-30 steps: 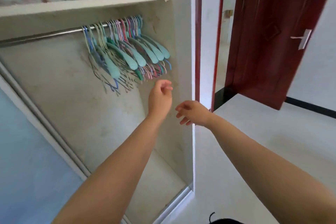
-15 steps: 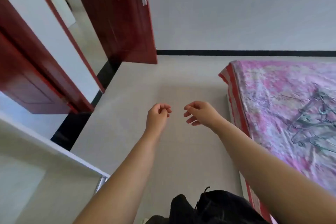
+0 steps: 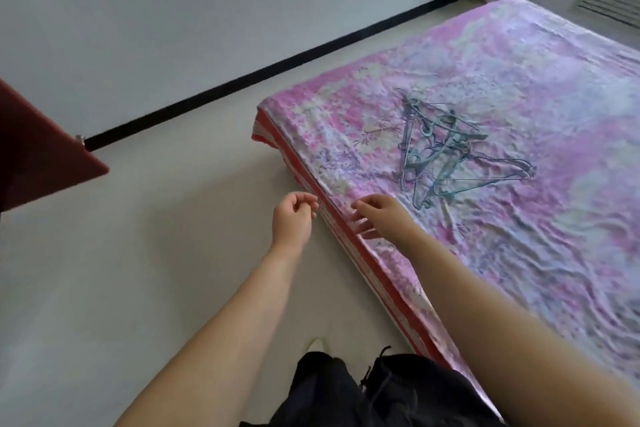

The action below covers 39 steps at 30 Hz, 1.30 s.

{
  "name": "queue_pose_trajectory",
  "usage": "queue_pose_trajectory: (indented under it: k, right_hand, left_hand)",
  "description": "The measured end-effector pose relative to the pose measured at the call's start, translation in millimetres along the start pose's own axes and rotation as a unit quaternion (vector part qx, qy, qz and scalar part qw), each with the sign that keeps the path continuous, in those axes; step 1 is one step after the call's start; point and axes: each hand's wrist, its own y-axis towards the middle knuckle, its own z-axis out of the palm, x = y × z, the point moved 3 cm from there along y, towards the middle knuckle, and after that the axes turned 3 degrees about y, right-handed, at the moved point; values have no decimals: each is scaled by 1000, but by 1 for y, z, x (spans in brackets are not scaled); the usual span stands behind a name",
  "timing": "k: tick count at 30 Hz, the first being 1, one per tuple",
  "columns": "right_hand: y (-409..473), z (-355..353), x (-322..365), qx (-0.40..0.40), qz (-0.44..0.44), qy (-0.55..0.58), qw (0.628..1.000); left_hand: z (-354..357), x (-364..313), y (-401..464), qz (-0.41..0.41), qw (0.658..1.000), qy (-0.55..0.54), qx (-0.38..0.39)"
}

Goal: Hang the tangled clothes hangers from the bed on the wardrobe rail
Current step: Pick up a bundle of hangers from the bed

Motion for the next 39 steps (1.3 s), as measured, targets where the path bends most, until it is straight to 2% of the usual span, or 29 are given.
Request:
queue_pose_trajectory:
  k: [12,19,27,35,37,39]
  right_hand:
    - [147,-139,-36,-145,63,169,973]
    - [248,-235,-55,-180,83,206,958]
    - [353,-320,-89,-232,129,254,930]
    - [461,-366,-138,-255,196,272,907]
    - [481,-369,-157,-262,223,270,899]
    - [496,-369,-180,-268,253,263,892]
  left_hand:
    - [170,-46,156,9,974,123,190]
    - [276,-72,224,-7,967,156,201]
    - [387,-65,312,-9,948,220,228]
    - [491,-21,423,3,901,354,250]
    - [505,-4,451,12,880,405,247]
    - [518,17,477,17,845,469,256]
